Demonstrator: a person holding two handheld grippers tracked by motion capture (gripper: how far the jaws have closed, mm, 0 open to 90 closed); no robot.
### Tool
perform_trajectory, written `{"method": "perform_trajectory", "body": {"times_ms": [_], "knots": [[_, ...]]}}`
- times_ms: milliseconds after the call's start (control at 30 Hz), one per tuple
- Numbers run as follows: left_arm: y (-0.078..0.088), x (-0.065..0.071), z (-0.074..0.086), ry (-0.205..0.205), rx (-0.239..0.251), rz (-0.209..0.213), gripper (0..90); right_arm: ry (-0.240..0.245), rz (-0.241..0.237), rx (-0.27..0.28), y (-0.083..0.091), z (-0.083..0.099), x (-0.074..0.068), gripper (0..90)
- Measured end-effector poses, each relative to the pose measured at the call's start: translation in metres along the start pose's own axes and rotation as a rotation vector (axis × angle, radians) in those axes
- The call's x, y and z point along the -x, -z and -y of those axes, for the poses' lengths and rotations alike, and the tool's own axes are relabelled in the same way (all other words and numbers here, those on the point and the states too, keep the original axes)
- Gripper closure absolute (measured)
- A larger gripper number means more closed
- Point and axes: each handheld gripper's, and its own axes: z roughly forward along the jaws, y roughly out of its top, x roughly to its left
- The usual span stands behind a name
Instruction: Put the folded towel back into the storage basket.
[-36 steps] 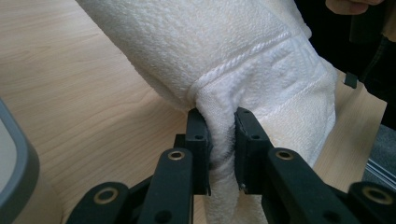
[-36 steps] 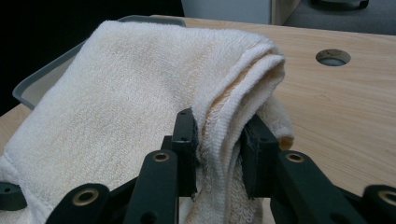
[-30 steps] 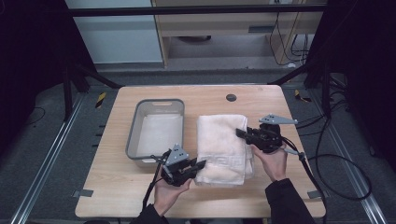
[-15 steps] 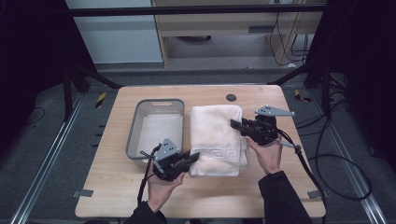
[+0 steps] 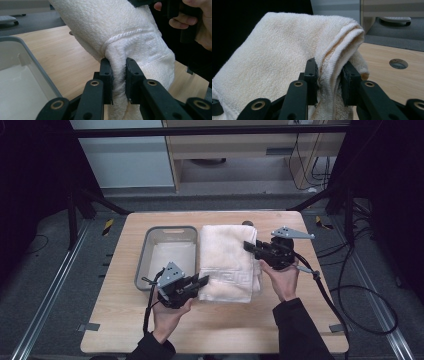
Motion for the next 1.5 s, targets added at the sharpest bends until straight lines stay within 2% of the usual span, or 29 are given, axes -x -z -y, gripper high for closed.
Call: {"method": "perform_trajectory", "body": {"times_ms": [533,967,1500], "knots": [[0.011,-0.009,-0.010,-0.002,0.045,-0.031,77.7,0.021,0.006,0.036,-0.008,-0.018,-0.013,70.6],[0.029,-0.022,-0.018,0.015,0.093,-0.051,77.8,0.049,-0.005,0.054,-0.018,-0.035,-0.028,70.6],[0.047,-0.034,-0.023,0.040,0.136,-0.083,77.8,0.061,-0.019,0.069,-0.032,-0.047,-0.043,70.6]]}}
